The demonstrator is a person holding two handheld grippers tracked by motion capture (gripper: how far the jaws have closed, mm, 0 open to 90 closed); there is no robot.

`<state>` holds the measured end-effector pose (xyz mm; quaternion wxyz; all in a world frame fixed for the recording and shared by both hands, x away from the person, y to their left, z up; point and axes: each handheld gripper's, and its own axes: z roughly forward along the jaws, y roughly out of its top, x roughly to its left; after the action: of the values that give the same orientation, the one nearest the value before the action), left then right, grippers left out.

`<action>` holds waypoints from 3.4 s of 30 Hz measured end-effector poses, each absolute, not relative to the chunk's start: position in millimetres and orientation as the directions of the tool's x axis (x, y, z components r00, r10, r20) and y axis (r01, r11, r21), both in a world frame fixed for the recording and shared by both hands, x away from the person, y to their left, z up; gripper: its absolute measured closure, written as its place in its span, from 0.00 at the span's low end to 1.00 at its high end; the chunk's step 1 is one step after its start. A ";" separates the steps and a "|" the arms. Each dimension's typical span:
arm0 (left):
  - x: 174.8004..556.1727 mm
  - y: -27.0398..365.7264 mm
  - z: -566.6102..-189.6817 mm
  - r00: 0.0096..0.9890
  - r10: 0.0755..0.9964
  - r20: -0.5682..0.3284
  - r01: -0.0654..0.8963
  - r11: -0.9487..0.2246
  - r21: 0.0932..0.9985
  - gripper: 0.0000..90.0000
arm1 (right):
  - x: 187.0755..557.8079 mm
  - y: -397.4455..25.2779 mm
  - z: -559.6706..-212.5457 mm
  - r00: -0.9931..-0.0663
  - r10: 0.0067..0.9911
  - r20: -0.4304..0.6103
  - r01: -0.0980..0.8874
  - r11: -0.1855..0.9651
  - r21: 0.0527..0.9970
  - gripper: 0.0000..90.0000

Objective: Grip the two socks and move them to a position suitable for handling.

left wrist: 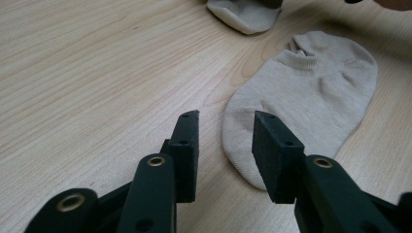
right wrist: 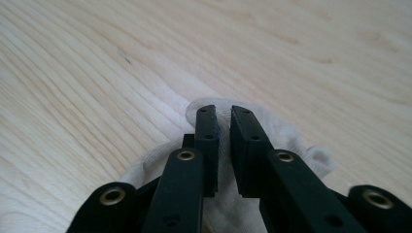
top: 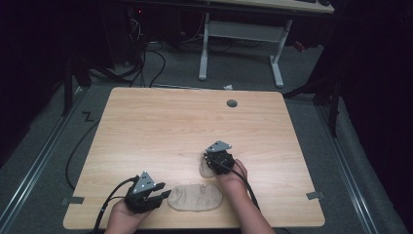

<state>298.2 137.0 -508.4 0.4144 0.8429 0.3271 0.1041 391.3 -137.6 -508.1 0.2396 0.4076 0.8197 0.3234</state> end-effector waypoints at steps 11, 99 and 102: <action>299.0 134.2 -509.0 0.767 0.636 -0.080 0.459 -0.457 0.762 0.69 | 363.7 -168.5 -497.4 -0.535 0.844 -0.050 0.481 0.352 0.802 0.91; 378.0 69.9 -532.3 0.665 0.743 -0.074 0.521 -0.391 0.759 0.92 | 360.0 -210.5 -529.5 -0.513 0.857 0.057 0.608 0.315 0.729 0.90; 374.2 66.6 -529.6 0.666 0.744 -0.049 0.507 -0.404 0.761 0.96 | 359.3 -208.4 -527.9 -0.515 0.857 0.038 0.606 0.332 0.723 0.93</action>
<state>374.2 66.6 -529.6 0.3922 0.8243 0.3795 0.1509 359.3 -208.4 -527.9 0.1785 0.4592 0.7964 0.3507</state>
